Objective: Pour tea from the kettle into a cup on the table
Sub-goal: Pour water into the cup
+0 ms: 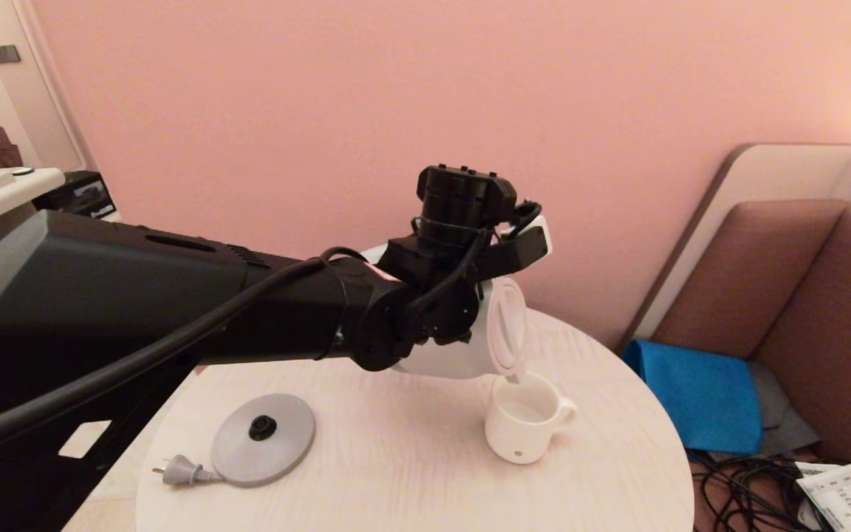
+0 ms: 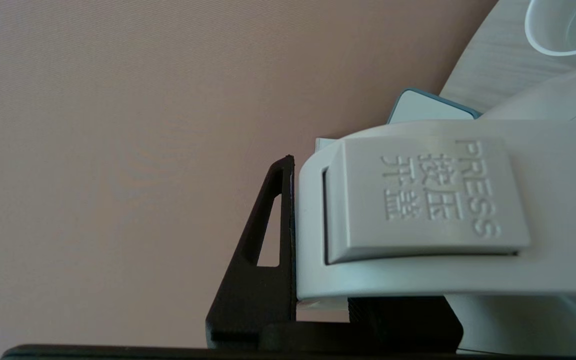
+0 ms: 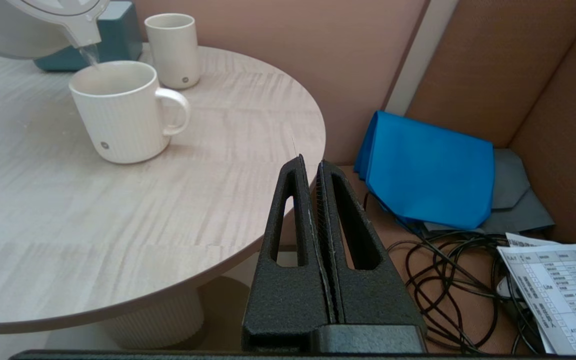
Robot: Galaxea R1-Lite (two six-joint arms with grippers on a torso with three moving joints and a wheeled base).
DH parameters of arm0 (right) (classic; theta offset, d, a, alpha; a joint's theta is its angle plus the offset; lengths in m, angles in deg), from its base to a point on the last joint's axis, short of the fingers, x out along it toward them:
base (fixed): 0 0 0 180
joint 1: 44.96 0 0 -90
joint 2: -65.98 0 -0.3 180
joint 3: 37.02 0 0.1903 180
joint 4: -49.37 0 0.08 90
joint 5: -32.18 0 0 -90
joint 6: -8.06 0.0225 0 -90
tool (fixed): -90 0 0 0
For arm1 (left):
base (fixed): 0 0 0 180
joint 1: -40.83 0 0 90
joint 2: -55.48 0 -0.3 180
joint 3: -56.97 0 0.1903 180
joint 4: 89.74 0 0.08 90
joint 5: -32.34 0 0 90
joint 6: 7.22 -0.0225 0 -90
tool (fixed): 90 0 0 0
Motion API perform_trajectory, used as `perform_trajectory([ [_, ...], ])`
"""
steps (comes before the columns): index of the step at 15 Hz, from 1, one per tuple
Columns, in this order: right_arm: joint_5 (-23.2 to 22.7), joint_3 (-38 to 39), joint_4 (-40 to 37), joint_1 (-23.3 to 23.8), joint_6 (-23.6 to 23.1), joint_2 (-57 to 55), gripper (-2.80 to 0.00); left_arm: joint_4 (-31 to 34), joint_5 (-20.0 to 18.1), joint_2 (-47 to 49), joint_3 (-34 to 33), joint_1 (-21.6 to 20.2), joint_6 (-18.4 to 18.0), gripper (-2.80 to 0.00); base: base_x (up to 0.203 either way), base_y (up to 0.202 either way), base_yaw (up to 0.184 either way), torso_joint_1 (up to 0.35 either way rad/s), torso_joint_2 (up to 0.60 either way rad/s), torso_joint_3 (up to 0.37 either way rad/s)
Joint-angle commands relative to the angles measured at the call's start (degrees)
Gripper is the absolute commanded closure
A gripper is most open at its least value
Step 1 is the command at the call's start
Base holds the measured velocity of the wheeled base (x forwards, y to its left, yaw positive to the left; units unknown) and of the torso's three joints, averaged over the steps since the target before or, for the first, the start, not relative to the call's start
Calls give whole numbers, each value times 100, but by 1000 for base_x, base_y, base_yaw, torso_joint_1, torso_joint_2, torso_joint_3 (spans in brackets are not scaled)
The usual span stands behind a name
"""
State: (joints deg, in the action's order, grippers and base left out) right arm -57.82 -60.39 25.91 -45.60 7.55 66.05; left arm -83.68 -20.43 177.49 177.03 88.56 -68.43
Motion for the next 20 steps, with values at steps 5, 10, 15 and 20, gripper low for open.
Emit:
perform_trajectory([
  [5,0,0,1,-4,-2,-7,0,-9,48,-11,-2,43,-40,0,0,0,0,0,0,0],
  [10,0,0,1,-1,-2,-7,0,-9,56,-11,-2,78,-58,0,0,0,0,0,0,0],
  [15,0,0,1,-2,-2,-7,0,-9,56,24,-2,87,-67,0,0,0,0,0,0,0],
  [20,0,0,1,-7,-2,-7,0,-9,56,24,-2,96,-67,0,0,0,0,0,0,0],
])
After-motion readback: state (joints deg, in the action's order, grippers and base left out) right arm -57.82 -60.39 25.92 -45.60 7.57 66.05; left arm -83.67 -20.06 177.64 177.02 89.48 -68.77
